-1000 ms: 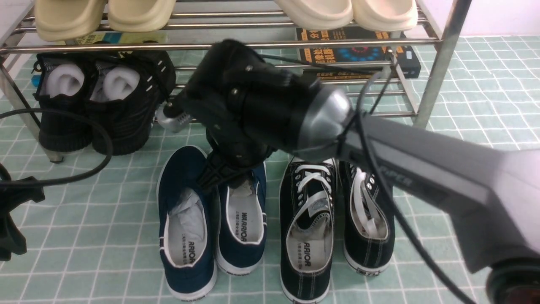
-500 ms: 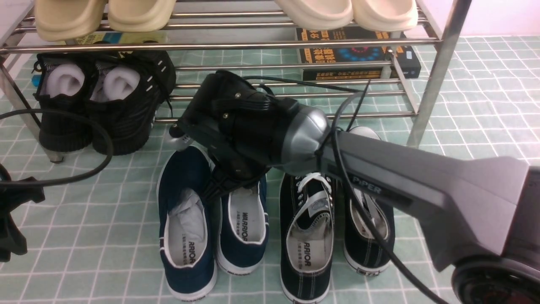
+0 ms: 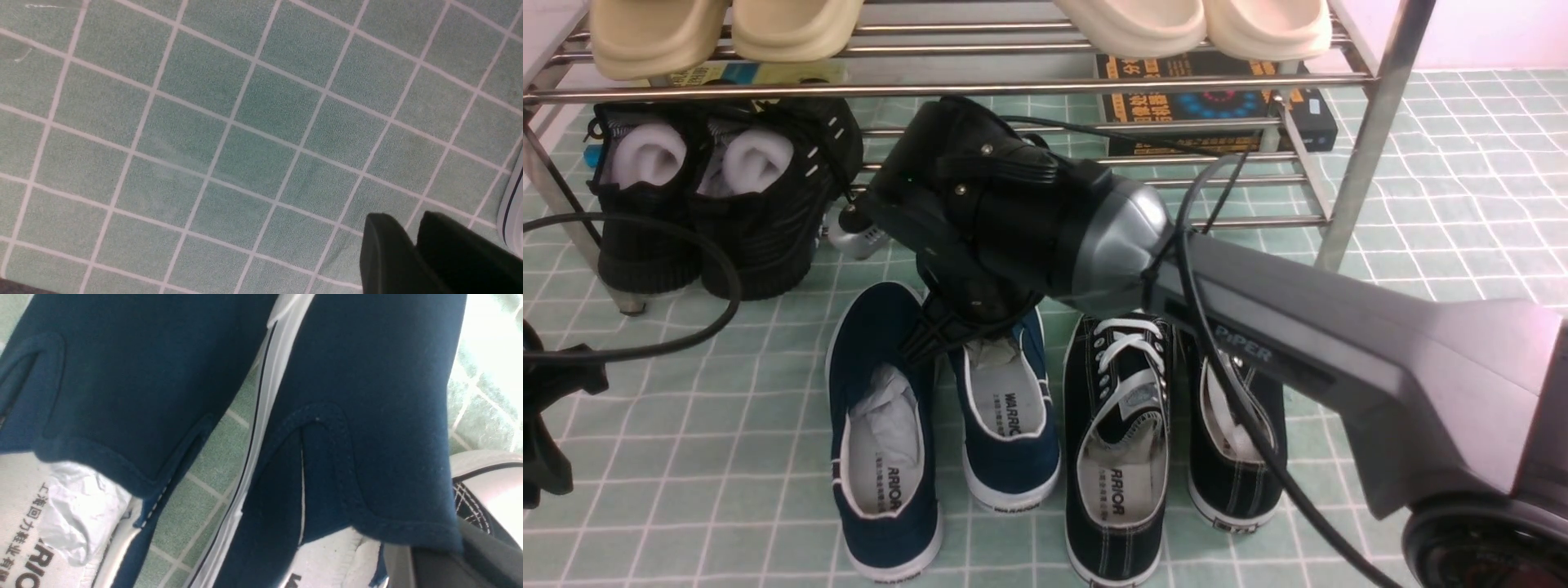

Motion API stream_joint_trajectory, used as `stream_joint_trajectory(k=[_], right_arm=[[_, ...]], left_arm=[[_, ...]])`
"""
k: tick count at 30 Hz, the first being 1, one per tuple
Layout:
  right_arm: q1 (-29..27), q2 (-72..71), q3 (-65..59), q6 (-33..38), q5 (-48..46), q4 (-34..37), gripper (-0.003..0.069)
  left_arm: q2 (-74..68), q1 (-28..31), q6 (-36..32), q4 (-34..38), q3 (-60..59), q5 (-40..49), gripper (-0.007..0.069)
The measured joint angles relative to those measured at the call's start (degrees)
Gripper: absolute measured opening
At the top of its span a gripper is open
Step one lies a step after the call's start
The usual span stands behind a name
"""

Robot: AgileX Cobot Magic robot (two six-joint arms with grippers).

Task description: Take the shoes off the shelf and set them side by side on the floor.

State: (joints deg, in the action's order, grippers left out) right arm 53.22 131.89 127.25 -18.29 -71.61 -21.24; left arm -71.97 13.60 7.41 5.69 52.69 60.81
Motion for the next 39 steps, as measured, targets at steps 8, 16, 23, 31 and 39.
stream_joint_trajectory(k=[8,16,23,31,39], right_arm=[[0.00,0.00,0.00,-2.57,0.00,-0.39,0.0020],[0.00,-1.10,0.00,-1.77,0.00,-0.51,0.0034],[0.00,-2.18,0.04,-2.21,0.00,-1.47,0.0037],[0.00,-2.18,-0.01,-6.87,-0.04,-1.95,0.0054],[0.00,-0.40,-0.01,-9.79,0.39,-1.59,0.0163]], left_arm=[[0.00,0.00,0.00,0.00,0.00,0.07,0.0157],[0.00,0.00,0.00,0.00,0.00,0.11,0.0160],[0.00,0.00,0.00,0.00,0.00,0.11,0.0166],[0.00,0.00,0.00,0.00,0.00,0.11,0.0174],[0.00,0.00,0.00,0.00,0.00,0.11,0.0179]])
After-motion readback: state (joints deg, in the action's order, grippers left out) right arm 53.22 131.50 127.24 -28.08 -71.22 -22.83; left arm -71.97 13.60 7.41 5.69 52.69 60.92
